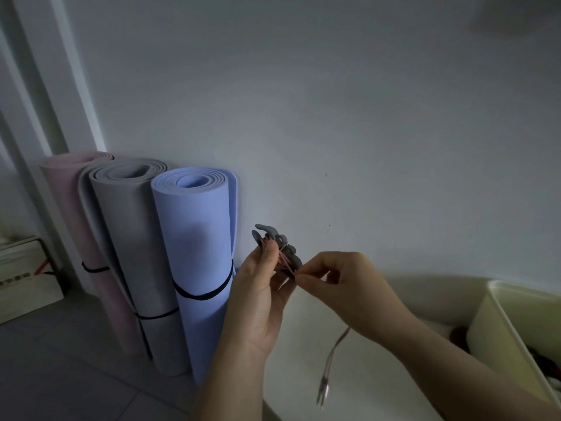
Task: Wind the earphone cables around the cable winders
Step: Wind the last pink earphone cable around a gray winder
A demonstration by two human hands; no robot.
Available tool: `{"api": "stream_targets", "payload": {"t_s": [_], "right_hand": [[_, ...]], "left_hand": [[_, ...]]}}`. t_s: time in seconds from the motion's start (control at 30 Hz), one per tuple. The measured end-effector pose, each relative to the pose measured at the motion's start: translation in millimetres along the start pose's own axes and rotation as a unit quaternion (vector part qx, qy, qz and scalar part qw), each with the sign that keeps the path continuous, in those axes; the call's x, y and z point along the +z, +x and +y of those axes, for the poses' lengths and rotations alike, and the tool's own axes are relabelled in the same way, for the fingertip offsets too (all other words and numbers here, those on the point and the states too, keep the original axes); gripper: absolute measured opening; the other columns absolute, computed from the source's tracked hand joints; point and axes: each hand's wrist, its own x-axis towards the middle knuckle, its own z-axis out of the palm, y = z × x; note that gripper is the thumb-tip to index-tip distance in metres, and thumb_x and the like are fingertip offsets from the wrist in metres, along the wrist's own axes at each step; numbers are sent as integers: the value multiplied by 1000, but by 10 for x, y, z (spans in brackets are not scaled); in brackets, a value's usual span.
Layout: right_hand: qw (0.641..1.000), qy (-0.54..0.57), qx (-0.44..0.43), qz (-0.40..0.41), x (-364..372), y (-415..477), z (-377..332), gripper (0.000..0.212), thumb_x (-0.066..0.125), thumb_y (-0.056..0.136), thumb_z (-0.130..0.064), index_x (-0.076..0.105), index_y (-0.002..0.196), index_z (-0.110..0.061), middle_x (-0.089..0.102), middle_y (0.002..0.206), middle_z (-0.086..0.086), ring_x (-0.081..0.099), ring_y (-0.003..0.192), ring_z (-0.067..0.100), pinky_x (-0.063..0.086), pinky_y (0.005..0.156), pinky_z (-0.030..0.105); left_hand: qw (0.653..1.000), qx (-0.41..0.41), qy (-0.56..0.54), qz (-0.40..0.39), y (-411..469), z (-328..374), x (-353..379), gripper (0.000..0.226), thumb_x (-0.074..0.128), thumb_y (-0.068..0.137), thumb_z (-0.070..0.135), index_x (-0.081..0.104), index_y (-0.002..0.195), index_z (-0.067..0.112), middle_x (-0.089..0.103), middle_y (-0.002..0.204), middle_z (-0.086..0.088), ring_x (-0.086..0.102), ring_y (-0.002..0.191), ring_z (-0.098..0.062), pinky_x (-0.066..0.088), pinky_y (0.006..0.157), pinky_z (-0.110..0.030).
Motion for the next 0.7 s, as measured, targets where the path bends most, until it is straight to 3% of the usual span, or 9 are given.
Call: {"api": "stream_targets", "payload": {"t_s": [0.27, 0.43, 0.53, 0.63, 0.7], "right_hand": [[990, 99, 96, -32, 16, 51, 178, 10, 68, 85, -23, 71, 76, -20, 69, 66, -9, 43, 48, 2, 36, 50, 13], [998, -44, 37, -21, -94, 153, 219, 14, 65, 87, -23, 67, 74, -28, 62, 59, -19, 49, 51, -5, 36, 51, 5], [991, -128, -24, -8, -253, 231, 201, 7, 68, 86, -23, 67, 79, -24, 56, 64, -20, 50, 57, -17, 37, 56, 3], [971, -212, -83, -71, -395, 313, 177, 9, 68, 85, -25, 71, 90, -18, 56, 71, -25, 49, 67, -21, 37, 65, 2], [957, -248, -97, -111, -452, 364, 158, 10, 69, 84, -27, 71, 92, -20, 56, 73, -26, 50, 71, -23, 38, 66, 2]], "left_hand": [[999, -17, -21, 22, 17, 19, -5, 30, 58, 78, 33, 64, 95, 8, 66, 75, -4, 61, 68, -17, 57, 75, -33], [999, -49, 9, 14, -5, 7, 0, 23, 50, 96, 24, 66, 96, 8, 68, 76, -4, 64, 73, -17, 58, 74, -32], [994, -80, 75, -30, -25, 10, -3, 24, 49, 97, 24, 66, 101, 8, 69, 81, -4, 66, 79, -18, 54, 83, -36], [984, -101, 128, -67, -19, 25, -8, 23, 49, 97, 25, 67, 100, 10, 70, 81, -3, 66, 86, -21, 53, 89, -37], [975, -109, 167, -97, -21, 21, -12, 23, 48, 96, 26, 67, 100, 13, 71, 80, 1, 68, 80, -17, 56, 77, -29]]}}
